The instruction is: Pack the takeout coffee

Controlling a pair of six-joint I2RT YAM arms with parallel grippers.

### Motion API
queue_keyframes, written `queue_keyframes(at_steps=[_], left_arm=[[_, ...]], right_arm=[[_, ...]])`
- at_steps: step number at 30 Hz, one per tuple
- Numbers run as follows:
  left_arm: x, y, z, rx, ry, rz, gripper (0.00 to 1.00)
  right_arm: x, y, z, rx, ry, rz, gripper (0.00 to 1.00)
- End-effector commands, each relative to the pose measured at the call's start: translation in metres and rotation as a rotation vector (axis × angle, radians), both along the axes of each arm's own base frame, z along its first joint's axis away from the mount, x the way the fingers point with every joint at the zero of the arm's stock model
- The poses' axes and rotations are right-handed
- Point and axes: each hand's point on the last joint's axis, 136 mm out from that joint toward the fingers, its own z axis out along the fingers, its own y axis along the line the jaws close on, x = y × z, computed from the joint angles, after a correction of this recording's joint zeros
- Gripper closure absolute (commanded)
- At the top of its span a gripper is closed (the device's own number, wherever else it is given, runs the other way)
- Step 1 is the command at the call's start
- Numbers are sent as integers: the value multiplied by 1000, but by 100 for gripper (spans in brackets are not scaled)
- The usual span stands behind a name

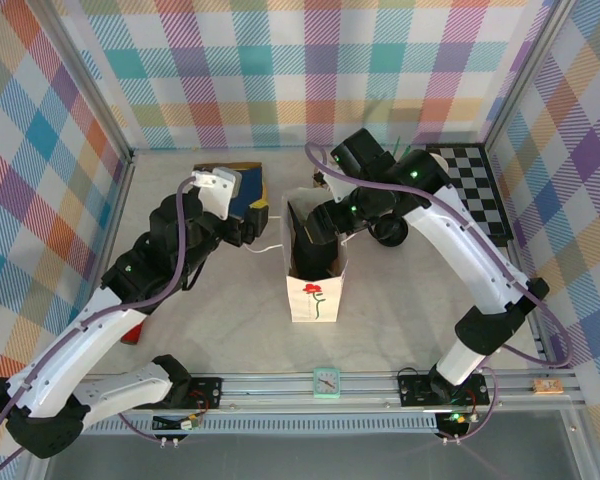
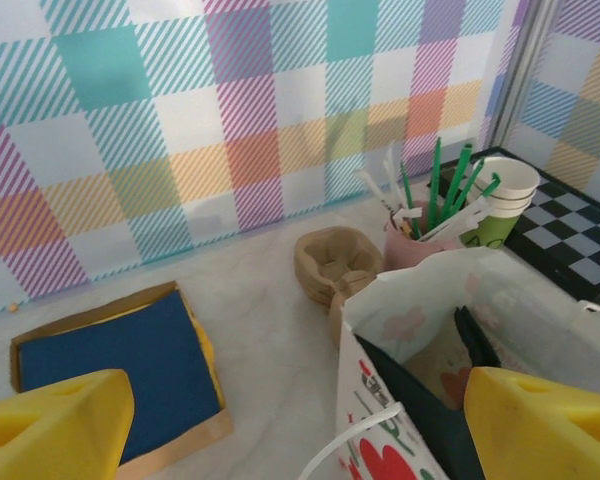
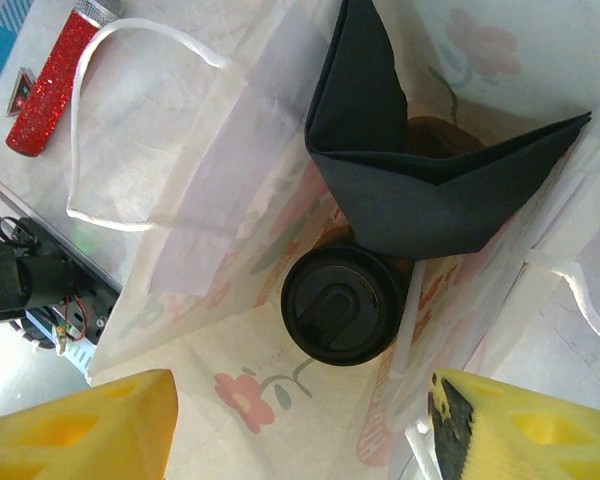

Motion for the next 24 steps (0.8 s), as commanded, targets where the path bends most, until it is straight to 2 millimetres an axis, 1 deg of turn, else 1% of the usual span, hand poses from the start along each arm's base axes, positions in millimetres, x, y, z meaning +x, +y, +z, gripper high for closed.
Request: queue_keyframes(at_steps=[1,8,12,18,24], left_arm=[[-5,16,-10,60,7,55,14],[-15,43,-29,67,11,146,13],[-18,65,-41,89,9,239,12],[-19,97,-48,123,-10,399,10],[-16,113,-59,124,-31,515,9]], right_arm=[[-5,-3,4,-22,-10,26,33],[-4,-10,9,-43,-36,19,32],[0,-17,15,-57,-83,1,30],[7,-31,28,-65,-169,-51,27],[17,-46,36,-47,-224,-115,27]])
